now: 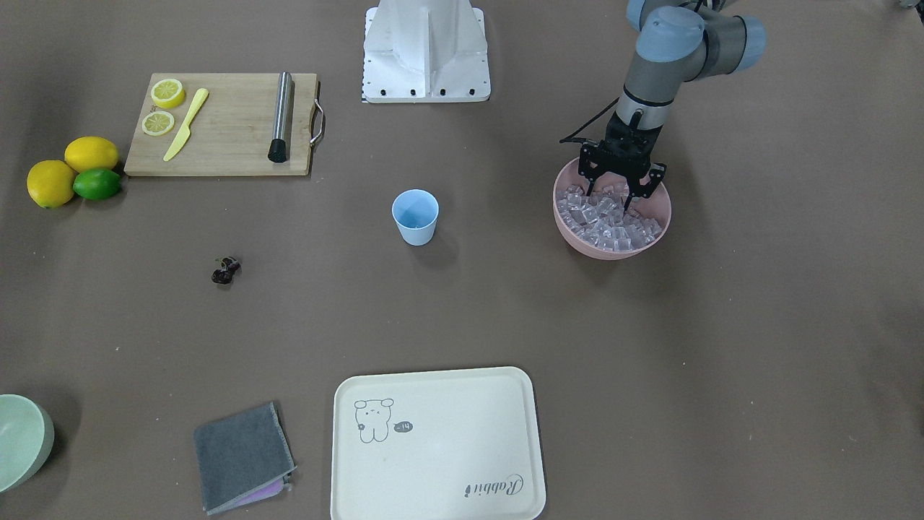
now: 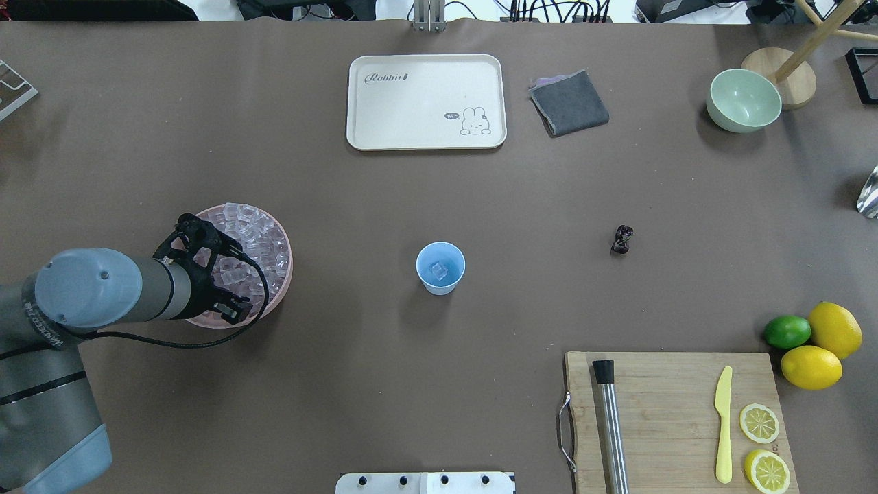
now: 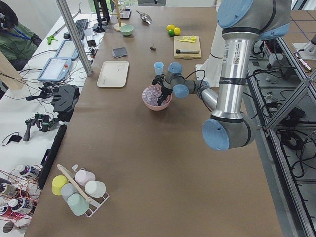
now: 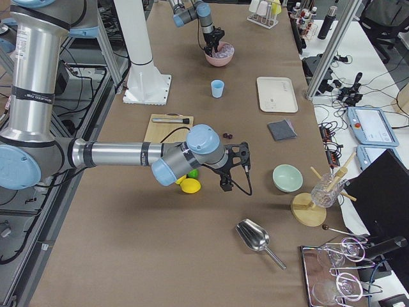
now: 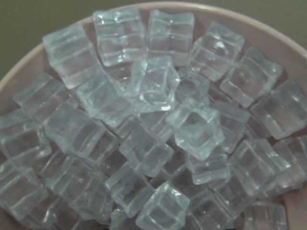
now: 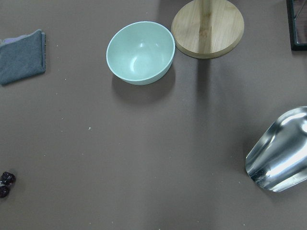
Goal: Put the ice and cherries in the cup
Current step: 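Lower the left gripper into the ice and grasp another cube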
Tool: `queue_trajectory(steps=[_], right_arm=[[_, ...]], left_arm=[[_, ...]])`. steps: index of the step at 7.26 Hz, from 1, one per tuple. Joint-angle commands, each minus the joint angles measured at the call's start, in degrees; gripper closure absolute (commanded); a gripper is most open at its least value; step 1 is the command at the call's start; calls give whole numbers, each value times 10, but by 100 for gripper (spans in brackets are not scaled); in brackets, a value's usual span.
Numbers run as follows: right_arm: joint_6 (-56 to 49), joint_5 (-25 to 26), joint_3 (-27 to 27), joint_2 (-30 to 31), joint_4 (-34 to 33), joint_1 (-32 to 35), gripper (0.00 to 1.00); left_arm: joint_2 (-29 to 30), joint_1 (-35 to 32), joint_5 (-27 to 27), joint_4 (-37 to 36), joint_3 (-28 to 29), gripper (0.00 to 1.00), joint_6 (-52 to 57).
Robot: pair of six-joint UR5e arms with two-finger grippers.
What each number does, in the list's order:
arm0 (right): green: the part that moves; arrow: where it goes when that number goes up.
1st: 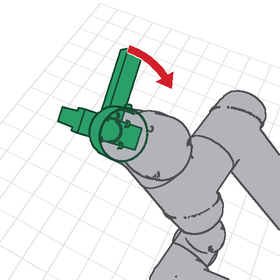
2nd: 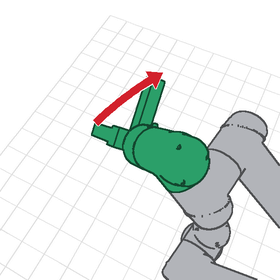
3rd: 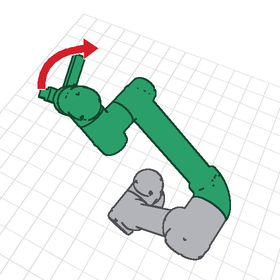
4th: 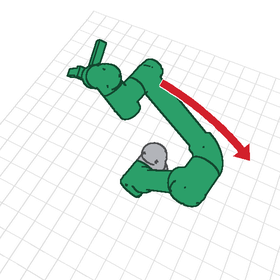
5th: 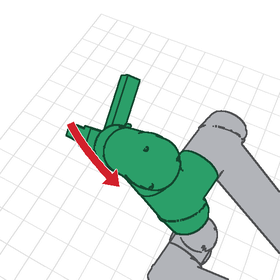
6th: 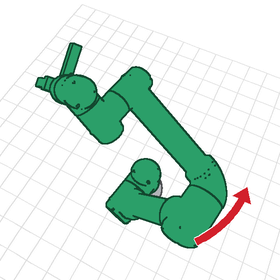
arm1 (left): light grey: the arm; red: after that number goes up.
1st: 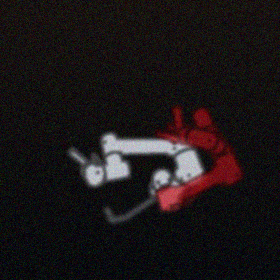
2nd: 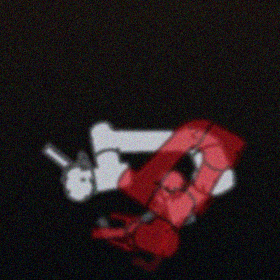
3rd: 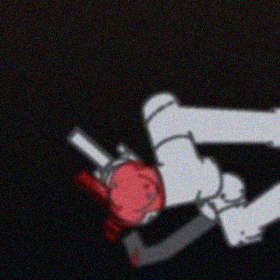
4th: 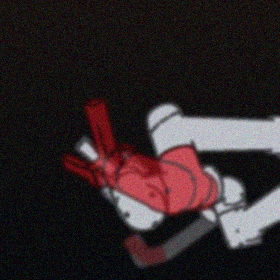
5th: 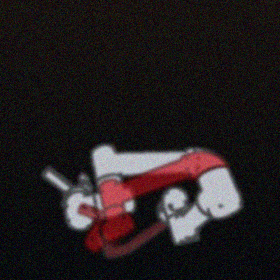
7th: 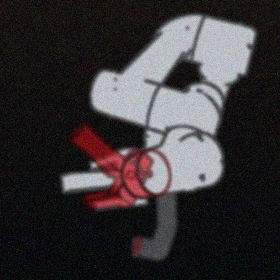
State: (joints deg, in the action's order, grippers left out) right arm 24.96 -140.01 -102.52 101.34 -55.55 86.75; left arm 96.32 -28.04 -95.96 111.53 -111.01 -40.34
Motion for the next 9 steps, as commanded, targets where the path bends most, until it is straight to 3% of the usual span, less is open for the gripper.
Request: queue_trajectory(steps=[1, 2, 6, 9], right_arm=[[0, 0, 0, -1, 0, 0, 0], [0, 0, 0, -1, 0, 0, 0], [0, 0, 0, -1, 0, 0, 0], [0, 0, 0, -1, 0, 0, 0]], left_arm=[[0, 0, -2, 0, -1, 67, 3], [-1, 0, -4, 0, -2, 78, 4], [-1, -3, -6, 0, -7, 100, 4], [-9, -8, -10, -1, -32, 100, 4]])
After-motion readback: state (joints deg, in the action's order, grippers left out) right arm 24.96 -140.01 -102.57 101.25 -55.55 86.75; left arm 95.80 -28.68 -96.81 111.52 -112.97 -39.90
